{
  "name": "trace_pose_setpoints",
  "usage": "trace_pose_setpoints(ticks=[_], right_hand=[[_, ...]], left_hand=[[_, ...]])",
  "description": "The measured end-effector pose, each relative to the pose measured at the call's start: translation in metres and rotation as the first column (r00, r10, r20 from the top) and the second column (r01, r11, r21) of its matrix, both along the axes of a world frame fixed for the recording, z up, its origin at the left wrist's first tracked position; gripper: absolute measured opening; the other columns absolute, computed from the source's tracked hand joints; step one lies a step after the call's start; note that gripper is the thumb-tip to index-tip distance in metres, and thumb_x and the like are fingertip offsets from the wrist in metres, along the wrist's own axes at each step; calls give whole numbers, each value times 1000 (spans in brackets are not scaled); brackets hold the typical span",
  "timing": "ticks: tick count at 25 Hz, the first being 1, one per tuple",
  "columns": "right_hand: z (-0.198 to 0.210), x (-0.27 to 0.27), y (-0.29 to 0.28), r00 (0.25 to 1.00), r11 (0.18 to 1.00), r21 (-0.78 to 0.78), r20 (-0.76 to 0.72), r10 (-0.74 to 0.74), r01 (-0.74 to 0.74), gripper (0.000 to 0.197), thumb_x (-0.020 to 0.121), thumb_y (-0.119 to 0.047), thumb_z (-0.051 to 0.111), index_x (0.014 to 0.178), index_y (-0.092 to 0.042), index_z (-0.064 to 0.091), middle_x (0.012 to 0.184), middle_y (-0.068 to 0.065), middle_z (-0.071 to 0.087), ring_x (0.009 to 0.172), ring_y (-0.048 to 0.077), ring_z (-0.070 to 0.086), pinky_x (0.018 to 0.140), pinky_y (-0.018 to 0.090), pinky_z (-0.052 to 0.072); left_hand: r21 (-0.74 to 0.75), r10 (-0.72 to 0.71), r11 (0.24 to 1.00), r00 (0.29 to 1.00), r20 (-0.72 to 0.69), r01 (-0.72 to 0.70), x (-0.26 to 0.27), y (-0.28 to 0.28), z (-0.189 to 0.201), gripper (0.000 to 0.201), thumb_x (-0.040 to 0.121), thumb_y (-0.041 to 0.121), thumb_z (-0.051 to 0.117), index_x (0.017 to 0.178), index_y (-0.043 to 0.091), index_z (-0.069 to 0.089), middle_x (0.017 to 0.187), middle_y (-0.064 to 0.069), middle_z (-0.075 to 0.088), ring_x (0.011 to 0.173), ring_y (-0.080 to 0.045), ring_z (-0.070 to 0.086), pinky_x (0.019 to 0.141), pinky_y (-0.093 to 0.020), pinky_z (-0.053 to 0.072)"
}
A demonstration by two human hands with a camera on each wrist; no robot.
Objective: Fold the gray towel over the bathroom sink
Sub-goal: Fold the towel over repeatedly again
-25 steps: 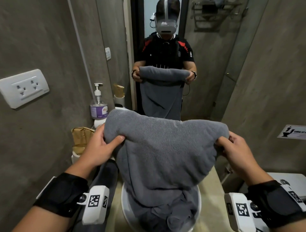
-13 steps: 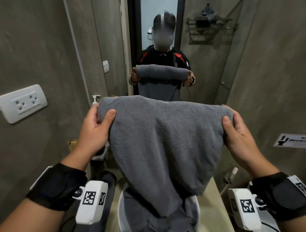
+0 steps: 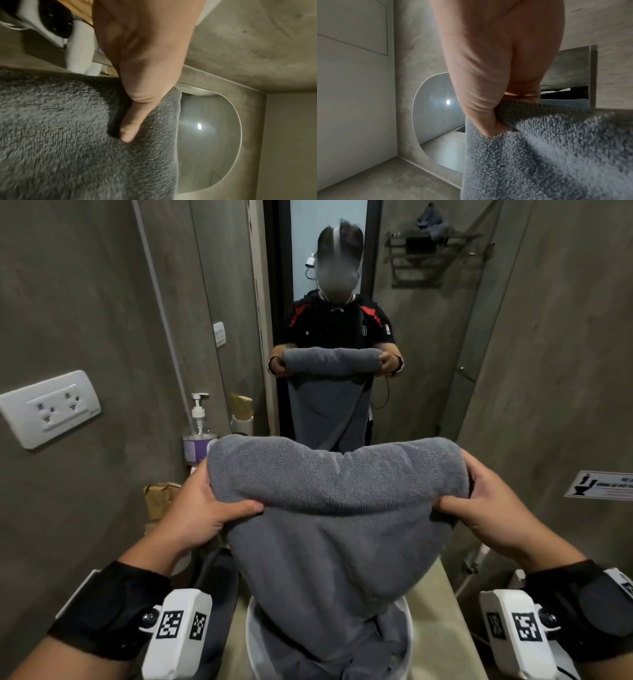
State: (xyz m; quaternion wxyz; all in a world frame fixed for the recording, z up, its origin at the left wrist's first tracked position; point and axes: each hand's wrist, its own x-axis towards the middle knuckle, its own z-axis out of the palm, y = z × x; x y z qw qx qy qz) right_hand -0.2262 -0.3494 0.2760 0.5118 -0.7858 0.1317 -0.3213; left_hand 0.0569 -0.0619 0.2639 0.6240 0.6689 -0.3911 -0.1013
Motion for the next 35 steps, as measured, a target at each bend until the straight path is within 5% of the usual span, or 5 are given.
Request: trace_pose_setpoints(ticks=[13, 20, 24, 29, 35], right_hand=[[-11, 5, 14, 968, 960, 125, -10, -250, 249, 22, 84, -20, 73, 102, -32, 74, 98, -5, 77, 92, 11, 72, 77, 32, 57], [76, 32, -21, 953, 957, 64, 98, -287, 282, 51, 74, -58, 68, 116, -30, 66, 113, 0, 73, 104, 18, 69, 86, 41, 55], [166, 39, -37, 923, 902, -227, 210, -323, 368, 56, 96, -52, 52, 147, -40, 32, 139, -10, 49, 124, 9, 51, 106, 36, 43], [254, 43, -40, 873, 887, -257, 413, -259, 384, 36, 103, -35, 50, 138, -30, 50, 124, -19, 59, 122, 6, 53, 114, 41, 39], [238, 39, -23, 942, 985, -82, 316, -116, 149, 50, 96, -31, 62, 142, -30, 43, 136, 1, 54, 121, 14, 56, 105, 37, 45]], left_hand=[[-128, 39, 991, 998, -59, -46, 10, 0, -13, 56, 71, 20, 79, 122, 24, 56, 120, 2, 68, 110, -4, 66, 93, -23, 55], [-177, 137, 977, 987, 86, -121, 43, -44, 87, 61, 67, 73, 73, 108, 28, 69, 100, 18, 76, 90, 2, 71, 63, -12, 53], [-215, 176, 969, 954, 244, -124, 56, -70, 184, 62, 71, 78, 63, 103, 25, 71, 89, 24, 75, 81, 6, 70, 58, -7, 48], [-281, 201, 954, 920, 336, -106, 51, -75, 283, 59, 72, 75, 63, 101, 24, 72, 86, 20, 76, 77, 8, 69, 60, -10, 49], [-251, 204, 959, 932, 300, -129, 54, -64, 248, 66, 66, 84, 66, 99, 27, 74, 91, 21, 76, 82, 4, 72, 64, -17, 53]])
